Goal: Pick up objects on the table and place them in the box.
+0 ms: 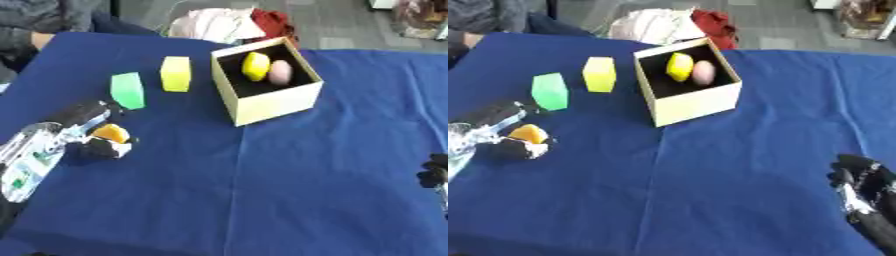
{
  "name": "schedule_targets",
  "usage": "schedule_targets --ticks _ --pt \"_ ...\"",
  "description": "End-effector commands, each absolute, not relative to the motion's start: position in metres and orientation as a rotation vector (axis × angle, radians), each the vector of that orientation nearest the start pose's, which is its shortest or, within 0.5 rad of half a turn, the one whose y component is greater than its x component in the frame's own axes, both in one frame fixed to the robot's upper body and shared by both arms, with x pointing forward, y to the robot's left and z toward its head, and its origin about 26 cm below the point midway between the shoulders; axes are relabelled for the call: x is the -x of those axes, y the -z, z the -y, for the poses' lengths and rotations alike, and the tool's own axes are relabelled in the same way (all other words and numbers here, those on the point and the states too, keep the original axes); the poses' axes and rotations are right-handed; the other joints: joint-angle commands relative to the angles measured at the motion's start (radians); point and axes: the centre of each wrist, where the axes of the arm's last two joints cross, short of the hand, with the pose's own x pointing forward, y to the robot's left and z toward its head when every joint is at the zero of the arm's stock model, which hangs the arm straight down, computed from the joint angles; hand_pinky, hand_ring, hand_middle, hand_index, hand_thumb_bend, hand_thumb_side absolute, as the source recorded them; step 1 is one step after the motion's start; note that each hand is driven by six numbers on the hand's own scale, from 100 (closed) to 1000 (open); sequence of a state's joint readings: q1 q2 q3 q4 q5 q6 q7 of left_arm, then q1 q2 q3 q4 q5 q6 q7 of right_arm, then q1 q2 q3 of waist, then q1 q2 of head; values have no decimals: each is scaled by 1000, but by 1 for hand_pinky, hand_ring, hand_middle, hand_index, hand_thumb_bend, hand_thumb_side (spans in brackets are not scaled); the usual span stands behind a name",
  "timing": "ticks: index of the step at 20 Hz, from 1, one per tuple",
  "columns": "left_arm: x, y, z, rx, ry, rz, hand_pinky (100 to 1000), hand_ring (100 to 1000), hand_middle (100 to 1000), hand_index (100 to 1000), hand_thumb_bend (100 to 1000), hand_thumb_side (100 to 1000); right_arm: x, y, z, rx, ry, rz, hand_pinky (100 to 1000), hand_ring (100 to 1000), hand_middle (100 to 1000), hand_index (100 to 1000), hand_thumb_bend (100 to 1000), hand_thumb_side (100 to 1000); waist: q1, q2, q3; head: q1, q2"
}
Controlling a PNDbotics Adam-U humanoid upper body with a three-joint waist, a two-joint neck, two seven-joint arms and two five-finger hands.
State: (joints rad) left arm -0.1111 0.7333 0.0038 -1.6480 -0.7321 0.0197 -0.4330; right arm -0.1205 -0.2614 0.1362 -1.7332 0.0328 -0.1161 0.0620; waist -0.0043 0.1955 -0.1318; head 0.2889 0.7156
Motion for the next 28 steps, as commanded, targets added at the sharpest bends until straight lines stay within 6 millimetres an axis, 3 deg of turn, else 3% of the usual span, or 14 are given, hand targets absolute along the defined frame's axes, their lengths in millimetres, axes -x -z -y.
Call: schedule_targets --ticks 1,3,9,13,19,28 --pt "-298 -142 -402 -931 1382 1084 720 615 682 805 275 290 -300 -80 255 57 -470 1947 655 657 643 764 100 404 17 -2 -1 1 -4" --pt "-297 -144 -402 -946 1392 1079 662 541 601 751 295 232 -300 -79 255 58 -470 1947 655 657 643 764 100 404 17 -2 -1 0 -3" --pt "-296 -150 -400 -1010 1401 1090 525 371 409 632 237 223 -300 -79 255 58 -468 1946 655 657 643 764 100 405 18 -2 -1 -4 -2" --pt "-296 -155 -399 -1054 1364 1139 455 289 342 590 100 214 -300 -79 255 60 -467 1946 655 657 642 763 100 405 18 -3 -1 -10 -2" --pt "-294 -172 -395 -1136 1279 1251 345 157 249 555 100 237 -300 -79 255 61 -465 1946 655 656 642 763 100 404 19 -3 -1 -15 -5" --pt "-303 -225 -372 -1161 1323 1456 334 142 228 537 100 238 -300 -78 255 57 -474 1939 655 656 641 763 100 402 21 -10 -2 -16 -9"
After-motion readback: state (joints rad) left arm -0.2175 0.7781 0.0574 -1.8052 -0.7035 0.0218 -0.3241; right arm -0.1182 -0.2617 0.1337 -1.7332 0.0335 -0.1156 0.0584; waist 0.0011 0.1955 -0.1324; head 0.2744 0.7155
